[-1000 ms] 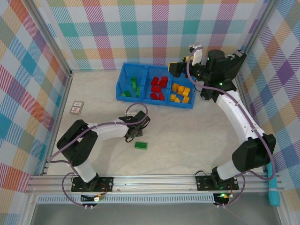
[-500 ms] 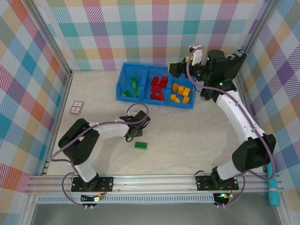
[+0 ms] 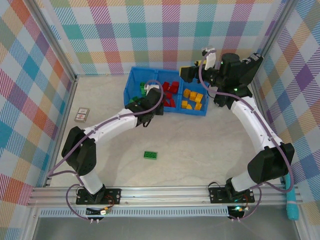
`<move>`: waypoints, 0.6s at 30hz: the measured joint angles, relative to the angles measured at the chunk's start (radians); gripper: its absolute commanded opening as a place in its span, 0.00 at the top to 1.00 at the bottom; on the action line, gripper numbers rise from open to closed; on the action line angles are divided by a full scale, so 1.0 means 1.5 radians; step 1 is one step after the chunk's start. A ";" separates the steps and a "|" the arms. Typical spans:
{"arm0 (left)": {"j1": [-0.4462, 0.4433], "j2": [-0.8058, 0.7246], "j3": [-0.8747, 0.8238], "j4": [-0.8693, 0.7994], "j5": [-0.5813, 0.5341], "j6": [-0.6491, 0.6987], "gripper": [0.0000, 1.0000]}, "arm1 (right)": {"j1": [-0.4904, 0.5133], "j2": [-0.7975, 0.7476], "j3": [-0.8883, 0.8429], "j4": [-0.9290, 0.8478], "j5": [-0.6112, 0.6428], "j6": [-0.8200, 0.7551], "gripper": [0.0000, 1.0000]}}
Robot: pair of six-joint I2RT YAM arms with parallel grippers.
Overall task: Sort the legos into containers by color
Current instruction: Place the lego in the container.
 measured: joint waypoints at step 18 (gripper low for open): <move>0.067 0.300 0.222 0.263 -0.009 0.106 0.74 | 0.000 -0.013 0.000 0.000 0.024 -0.026 0.01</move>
